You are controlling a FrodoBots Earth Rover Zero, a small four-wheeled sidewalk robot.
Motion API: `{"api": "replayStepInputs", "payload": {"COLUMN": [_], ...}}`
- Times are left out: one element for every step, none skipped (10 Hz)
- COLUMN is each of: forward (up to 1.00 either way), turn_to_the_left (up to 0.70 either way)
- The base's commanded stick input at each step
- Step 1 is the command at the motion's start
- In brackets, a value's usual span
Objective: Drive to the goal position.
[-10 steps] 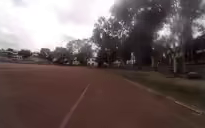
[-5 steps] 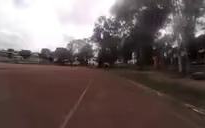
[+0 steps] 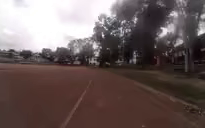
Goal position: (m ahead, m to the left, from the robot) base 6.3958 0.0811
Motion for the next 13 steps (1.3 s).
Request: {"api": "replayStepInputs", "payload": {"forward": [0.85, 0.85, 0.85, 0.85, 0.85, 0.85, 0.85, 0.85, 0.85, 0.85, 0.85, 0.85, 0.85], "turn_to_the_left": [0.00, 0.00, 0.00, 0.00, 0.00, 0.00, 0.00, 0.00, 0.00, 0.00, 0.00, 0.00, 0.00]}}
